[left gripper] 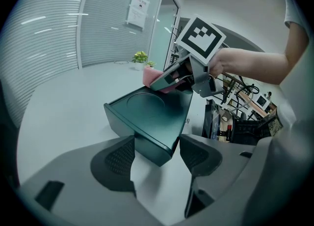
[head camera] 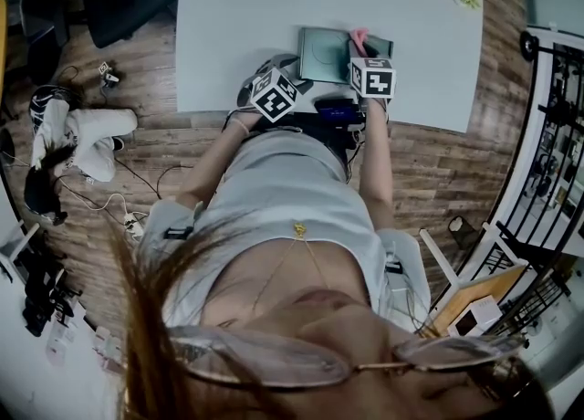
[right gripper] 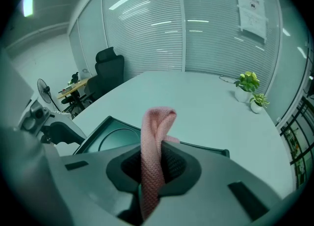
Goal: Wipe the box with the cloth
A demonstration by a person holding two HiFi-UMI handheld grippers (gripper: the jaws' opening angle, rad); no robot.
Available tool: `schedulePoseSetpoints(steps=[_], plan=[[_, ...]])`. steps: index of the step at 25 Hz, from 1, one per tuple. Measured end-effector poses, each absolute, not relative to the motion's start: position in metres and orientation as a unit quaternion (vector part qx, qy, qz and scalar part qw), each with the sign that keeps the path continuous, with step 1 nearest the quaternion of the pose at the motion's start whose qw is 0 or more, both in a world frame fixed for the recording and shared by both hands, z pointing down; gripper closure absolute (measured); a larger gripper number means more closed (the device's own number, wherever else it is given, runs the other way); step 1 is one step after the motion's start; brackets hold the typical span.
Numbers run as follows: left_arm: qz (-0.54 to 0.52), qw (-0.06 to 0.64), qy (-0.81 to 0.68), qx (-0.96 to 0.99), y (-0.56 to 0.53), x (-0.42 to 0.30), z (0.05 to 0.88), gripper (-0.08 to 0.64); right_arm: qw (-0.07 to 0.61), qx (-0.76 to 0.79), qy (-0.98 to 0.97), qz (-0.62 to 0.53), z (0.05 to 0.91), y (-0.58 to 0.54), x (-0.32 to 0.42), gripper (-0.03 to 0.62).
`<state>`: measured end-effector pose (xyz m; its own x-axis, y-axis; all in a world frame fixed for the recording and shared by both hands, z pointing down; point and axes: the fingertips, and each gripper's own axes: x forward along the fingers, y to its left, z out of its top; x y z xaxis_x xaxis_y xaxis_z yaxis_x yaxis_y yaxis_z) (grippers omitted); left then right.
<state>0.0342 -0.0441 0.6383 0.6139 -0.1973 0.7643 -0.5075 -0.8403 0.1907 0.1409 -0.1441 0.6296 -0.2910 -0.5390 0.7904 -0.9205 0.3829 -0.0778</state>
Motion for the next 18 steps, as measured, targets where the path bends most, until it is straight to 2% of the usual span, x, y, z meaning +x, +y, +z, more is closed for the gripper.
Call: schedulePoseSetpoints(steps=[9,18], plan=[[0.388,0.199,-0.210,0.875,-0.044,0.035,0.637,0.275,0.328,0.466,-0.771,0.284,0.628,-0.145,0.118,0.554],[0.389,0.200,-0.211,0.874,-0.045,0.036,0.638,0.275,0.339,0.438,-0.783,0.284,0.632,-0.142,0.089,0.554]])
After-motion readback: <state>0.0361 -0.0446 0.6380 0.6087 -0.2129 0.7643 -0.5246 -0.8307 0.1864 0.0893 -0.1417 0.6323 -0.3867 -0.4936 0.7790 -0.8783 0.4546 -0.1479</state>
